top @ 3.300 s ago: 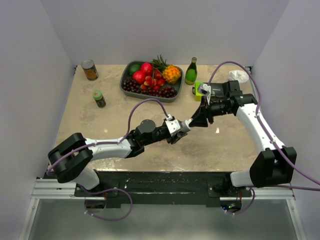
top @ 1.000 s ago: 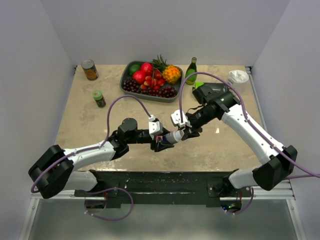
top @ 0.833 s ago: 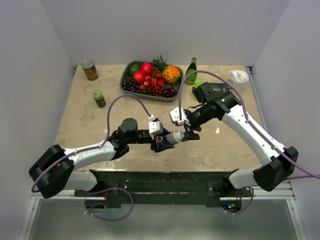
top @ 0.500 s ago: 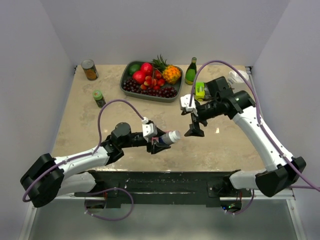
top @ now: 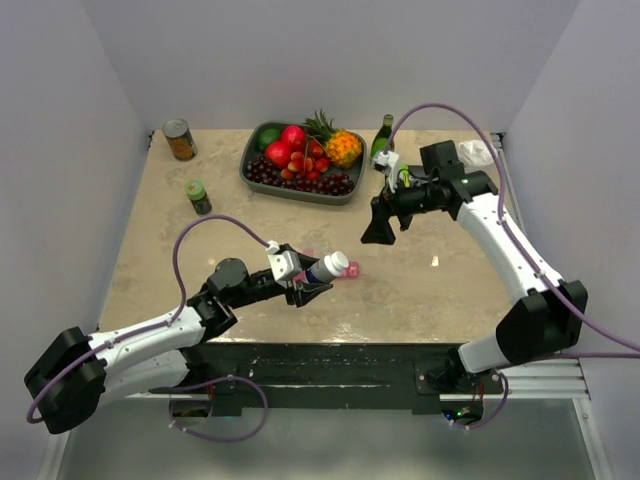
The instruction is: Sort the pills into containers
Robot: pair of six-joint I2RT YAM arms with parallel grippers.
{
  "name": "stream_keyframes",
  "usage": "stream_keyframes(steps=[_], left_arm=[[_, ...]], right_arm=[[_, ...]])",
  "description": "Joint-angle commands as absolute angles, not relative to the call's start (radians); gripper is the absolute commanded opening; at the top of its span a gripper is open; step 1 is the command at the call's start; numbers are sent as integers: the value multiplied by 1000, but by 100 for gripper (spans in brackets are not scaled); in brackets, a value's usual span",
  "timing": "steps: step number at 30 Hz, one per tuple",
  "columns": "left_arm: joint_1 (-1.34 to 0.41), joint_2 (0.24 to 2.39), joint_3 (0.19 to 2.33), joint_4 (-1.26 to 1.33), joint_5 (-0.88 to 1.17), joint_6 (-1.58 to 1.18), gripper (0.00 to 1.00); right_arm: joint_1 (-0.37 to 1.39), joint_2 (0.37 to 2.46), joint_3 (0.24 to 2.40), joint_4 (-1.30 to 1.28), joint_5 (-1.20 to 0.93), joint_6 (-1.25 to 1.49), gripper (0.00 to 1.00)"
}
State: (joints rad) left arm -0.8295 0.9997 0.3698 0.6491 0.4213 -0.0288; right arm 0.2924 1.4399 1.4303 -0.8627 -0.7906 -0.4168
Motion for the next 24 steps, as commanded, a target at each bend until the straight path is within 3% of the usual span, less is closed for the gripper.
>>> stream_keyframes(steps=[1,8,13,24], left_arm=[[-862,963,350,703,262,60,0],[-879,988,327,738,164,90,0],[-888,1008,333,765,160,87,0],[-896,1034,350,773,144,91,0]], right_arm=[[314,1419,1347,-789,-998,-261,99],[353,1436,1325,-712,-1042,-76,99],[400,1422,1260,-615,-917,122,99],[437,1396,1209,-557,-903,256,99]])
